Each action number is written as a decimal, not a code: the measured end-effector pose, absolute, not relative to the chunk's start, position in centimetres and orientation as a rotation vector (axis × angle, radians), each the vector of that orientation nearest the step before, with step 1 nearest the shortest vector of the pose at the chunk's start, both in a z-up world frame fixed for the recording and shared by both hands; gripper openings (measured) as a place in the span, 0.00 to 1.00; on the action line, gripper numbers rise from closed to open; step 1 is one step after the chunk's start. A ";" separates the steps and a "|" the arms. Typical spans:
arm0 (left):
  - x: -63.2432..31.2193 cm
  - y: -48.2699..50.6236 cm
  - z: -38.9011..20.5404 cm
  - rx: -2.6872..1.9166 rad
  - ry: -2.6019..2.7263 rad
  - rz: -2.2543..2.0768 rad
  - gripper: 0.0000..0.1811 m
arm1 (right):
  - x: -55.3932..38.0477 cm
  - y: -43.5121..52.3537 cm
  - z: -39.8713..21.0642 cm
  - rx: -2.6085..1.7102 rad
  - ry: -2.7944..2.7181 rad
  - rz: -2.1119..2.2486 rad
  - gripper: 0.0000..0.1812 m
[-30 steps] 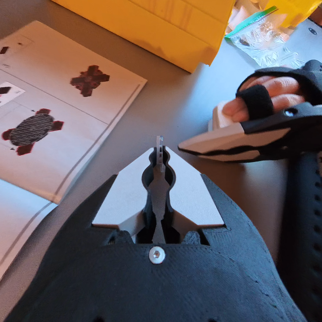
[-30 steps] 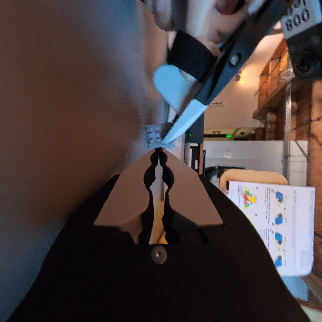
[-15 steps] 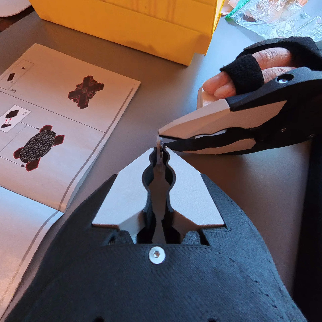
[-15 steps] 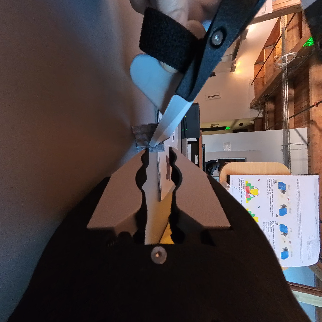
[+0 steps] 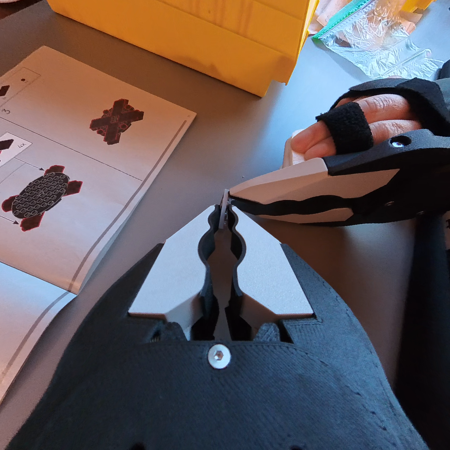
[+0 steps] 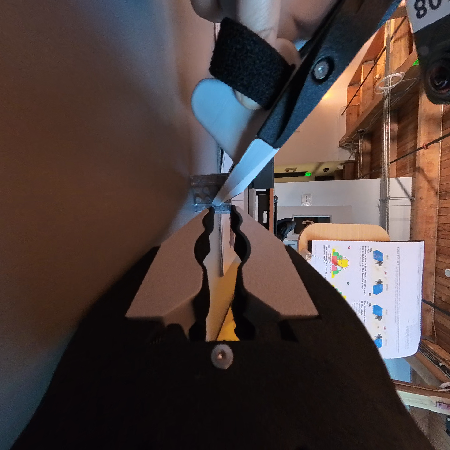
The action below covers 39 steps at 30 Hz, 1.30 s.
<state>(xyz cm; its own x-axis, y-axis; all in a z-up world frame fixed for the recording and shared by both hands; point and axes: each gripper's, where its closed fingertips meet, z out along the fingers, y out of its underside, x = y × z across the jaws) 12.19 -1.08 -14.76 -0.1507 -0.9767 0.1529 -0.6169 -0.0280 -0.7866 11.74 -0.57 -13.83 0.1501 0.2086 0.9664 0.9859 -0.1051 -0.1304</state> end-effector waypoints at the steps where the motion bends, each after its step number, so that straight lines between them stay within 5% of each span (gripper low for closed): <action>1: 12.2 -1.1 -14.7 -1.673 1.794 -1.055 0.03 | 11.8 -0.6 -13.8 -1.506 -1.206 -1.051 0.07; 13: 12.2 -1.1 -14.8 -1.691 1.781 -1.079 0.03 | 11.7 -1.1 -14.1 -1.539 -1.207 -1.043 0.08; 14: 12.2 -0.4 -14.8 -1.702 1.751 -1.047 0.02 | 11.5 -1.7 -15.7 -1.605 -1.309 -0.985 0.00; 16: 11.9 1.3 -14.8 -1.727 1.712 -1.000 0.02 | 10.9 -2.2 -15.9 -1.633 -1.294 -0.907 0.00; 19: 12.0 -2.0 -14.7 -1.774 1.762 -1.261 0.03 | 10.9 -1.9 -15.1 -1.575 -1.279 -0.941 0.00; 25: 12.2 -1.4 -14.5 -1.684 1.758 -1.123 0.03 | 12.3 -1.4 -11.9 -1.550 -1.051 -0.858 0.00; 31: 12.3 -1.2 -11.8 -1.540 1.683 -1.164 0.03 | 15.2 -0.4 -11.5 -1.741 -0.748 -0.613 0.15; 39: 11.9 -1.7 -7.8 -1.341 1.575 -1.151 0.03 | 13.0 -1.6 -8.3 -1.668 -0.633 -0.174 0.14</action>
<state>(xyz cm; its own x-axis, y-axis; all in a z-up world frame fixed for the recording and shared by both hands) 11.87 -1.71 -7.84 -0.1648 -0.9863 0.0074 -0.3065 0.0440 -0.9509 12.95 -1.61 -8.33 0.8363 0.3065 0.4546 0.4954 -0.0674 -0.8660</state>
